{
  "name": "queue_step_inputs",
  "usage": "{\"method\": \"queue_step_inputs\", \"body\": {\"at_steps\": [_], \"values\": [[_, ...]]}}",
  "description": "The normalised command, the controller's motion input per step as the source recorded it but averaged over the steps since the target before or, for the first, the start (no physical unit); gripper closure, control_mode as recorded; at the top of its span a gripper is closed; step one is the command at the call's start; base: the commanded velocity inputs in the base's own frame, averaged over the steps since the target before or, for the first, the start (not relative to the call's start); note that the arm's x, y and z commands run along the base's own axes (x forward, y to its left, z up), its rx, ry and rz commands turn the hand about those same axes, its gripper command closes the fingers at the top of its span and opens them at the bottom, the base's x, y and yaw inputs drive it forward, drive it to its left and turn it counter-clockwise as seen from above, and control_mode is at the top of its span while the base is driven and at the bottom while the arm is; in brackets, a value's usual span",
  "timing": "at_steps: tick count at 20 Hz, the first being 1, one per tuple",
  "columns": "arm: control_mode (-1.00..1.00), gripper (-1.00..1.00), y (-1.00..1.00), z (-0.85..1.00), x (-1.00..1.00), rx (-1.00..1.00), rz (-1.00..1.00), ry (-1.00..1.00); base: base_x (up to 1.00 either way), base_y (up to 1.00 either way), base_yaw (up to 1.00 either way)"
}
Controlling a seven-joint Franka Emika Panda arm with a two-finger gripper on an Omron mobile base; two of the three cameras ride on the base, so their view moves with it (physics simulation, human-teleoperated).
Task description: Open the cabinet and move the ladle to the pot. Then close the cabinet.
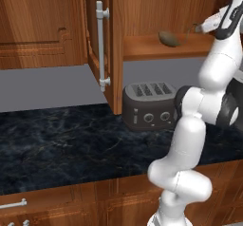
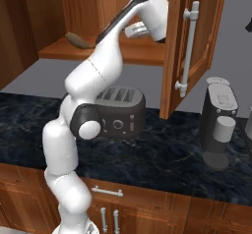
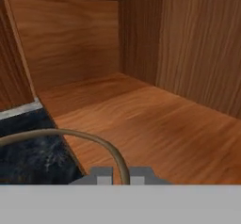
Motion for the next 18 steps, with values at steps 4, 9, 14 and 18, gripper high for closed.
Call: {"method": "queue_step_inputs", "body": {"at_steps": [4, 9, 14, 18], "values": [[-1.00, 1.00, 0.92, -0.44, -1.00, -0.03, -0.19, -0.38, 0.00, 0.00, 0.00], [-1.00, 1.00, 0.86, -0.39, -1.00, -0.06, -0.20, -0.38, 0.00, 0.00, 0.00], [-1.00, 1.00, 0.67, -0.02, -0.97, -0.09, -0.22, -0.36, 0.00, 0.00, 0.00], [-1.00, 1.00, 0.42, 0.00, -0.87, -0.10, -0.23, -0.27, 0.00, 0.00, 0.00]]}}
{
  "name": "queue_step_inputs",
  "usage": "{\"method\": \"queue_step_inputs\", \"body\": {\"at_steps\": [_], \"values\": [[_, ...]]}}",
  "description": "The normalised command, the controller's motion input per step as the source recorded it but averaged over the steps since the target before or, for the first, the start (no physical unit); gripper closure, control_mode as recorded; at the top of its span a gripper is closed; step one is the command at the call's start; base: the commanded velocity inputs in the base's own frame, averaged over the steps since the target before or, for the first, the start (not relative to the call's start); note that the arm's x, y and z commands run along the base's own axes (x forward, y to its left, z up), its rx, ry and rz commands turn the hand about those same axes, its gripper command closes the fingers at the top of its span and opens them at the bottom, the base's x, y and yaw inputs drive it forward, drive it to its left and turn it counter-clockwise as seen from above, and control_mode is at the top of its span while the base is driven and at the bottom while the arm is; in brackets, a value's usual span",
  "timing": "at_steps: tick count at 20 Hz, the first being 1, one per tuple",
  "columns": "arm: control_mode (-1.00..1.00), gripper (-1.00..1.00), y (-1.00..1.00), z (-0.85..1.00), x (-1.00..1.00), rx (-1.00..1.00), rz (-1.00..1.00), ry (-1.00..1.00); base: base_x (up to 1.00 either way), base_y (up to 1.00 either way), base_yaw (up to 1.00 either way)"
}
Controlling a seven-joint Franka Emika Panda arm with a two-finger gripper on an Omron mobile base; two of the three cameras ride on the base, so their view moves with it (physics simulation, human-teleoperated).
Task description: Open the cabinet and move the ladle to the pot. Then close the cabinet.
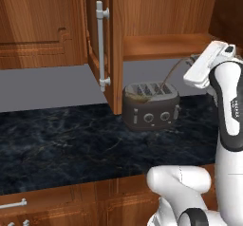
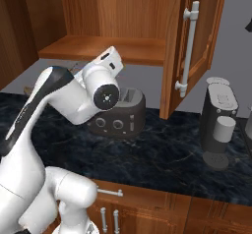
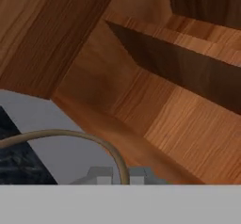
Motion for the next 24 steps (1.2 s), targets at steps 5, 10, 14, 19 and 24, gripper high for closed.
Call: {"method": "queue_step_inputs", "body": {"at_steps": [5, 10, 14, 19, 24], "values": [[-1.00, 1.00, 0.05, 0.00, -0.98, -0.10, -0.19, -0.10, 0.00, 0.00, 0.00], [-1.00, 1.00, 0.00, 0.00, -0.58, -0.08, -0.12, 0.00, 0.00, 0.00, 0.00], [-1.00, 1.00, 0.00, 0.00, -0.17, -0.05, -0.06, 0.01, 0.00, 0.00, 0.00], [-1.00, 1.00, 0.00, -0.02, -0.20, -0.06, -0.04, 0.04, 0.00, 0.00, 0.00], [-1.00, 1.00, 0.00, -0.11, -0.12, -0.02, -0.03, 0.01, 0.00, 0.00, 0.00]]}}
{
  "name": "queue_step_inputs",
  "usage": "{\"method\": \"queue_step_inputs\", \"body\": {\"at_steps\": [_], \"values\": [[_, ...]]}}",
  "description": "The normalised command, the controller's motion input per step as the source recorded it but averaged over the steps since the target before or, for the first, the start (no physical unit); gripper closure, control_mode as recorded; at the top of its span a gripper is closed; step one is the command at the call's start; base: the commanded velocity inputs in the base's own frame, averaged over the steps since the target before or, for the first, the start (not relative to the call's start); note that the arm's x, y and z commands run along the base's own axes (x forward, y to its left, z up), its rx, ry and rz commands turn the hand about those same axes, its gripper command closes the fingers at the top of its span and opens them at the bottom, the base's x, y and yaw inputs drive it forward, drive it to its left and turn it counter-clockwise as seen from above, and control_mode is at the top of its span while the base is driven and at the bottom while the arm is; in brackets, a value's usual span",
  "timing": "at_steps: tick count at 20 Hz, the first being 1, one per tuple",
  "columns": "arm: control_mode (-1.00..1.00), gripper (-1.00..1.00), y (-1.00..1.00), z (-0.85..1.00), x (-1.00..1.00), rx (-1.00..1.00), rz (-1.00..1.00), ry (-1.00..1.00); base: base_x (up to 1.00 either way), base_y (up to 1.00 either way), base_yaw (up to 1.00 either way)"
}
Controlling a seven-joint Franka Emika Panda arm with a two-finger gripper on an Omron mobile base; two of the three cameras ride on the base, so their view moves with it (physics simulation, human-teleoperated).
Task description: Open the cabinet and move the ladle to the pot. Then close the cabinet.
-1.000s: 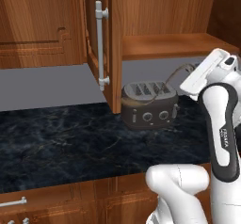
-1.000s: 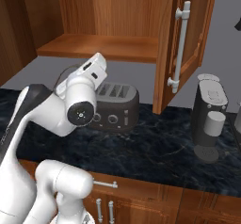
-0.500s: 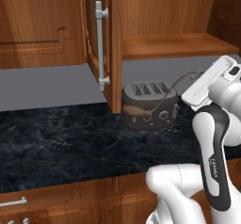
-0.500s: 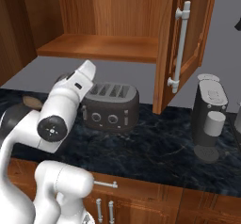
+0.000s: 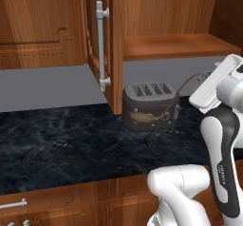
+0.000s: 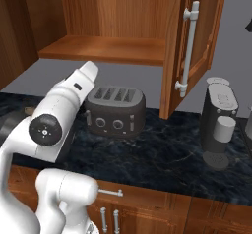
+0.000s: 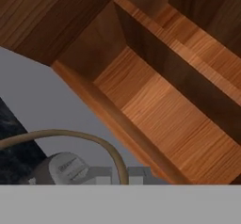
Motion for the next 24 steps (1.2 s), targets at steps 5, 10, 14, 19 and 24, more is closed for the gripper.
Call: {"method": "queue_step_inputs", "body": {"at_steps": [5, 10, 14, 19, 24], "values": [[1.00, 1.00, 0.00, -0.13, -0.09, 0.00, -0.02, 0.00, -0.28, 0.00, -0.02], [1.00, 1.00, 0.00, 0.00, 0.00, 0.00, 0.00, 0.00, -1.00, -0.01, -0.12], [1.00, 1.00, 0.00, 0.00, 0.00, 0.00, 0.00, 0.00, -0.95, -0.26, -0.14], [1.00, 1.00, 0.00, 0.00, 0.00, 0.00, 0.00, 0.00, -0.26, -0.95, -0.09], [1.00, 1.00, 0.00, 0.00, 0.00, 0.00, 0.00, 0.00, 0.13, -1.00, -0.06]]}}
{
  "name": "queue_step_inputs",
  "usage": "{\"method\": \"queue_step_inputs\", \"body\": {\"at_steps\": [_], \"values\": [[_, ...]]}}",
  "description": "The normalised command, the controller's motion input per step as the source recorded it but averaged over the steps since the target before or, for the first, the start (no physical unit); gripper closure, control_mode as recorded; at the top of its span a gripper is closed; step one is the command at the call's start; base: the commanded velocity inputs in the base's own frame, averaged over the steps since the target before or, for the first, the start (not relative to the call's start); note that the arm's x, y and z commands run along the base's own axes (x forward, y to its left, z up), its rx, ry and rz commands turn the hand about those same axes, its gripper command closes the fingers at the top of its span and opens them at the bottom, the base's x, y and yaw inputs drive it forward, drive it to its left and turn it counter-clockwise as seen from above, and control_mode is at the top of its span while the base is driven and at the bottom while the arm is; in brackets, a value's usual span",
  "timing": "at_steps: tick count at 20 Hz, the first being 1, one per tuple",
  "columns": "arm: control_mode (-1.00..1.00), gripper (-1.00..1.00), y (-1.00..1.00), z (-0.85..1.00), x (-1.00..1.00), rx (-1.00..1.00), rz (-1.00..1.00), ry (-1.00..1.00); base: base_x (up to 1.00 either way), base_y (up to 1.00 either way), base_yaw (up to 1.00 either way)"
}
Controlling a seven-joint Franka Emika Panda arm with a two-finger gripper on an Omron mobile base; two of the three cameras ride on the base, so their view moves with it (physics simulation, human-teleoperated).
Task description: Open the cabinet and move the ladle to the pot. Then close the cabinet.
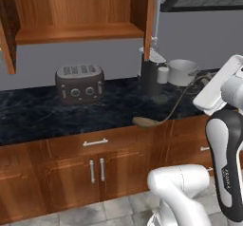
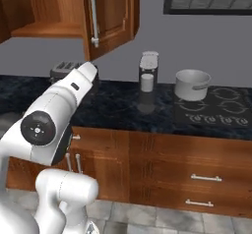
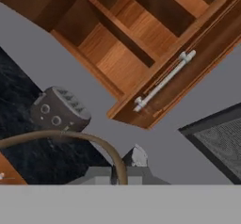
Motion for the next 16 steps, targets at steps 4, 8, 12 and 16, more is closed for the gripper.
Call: {"method": "queue_step_inputs", "body": {"at_steps": [4, 8, 12, 16], "values": [[1.00, 1.00, 0.00, 0.00, 0.00, 0.00, 0.00, 0.00, 0.39, -1.00, -0.04], [1.00, 1.00, 0.00, 0.00, 0.00, 0.00, 0.00, 0.00, 0.70, -1.00, -0.04], [1.00, 1.00, 0.00, 0.00, 0.00, 0.00, 0.00, 0.00, 0.99, -0.75, -0.01], [1.00, 1.00, 0.00, 0.00, 0.00, 0.00, 0.00, 0.00, 0.92, -0.60, 0.00]]}}
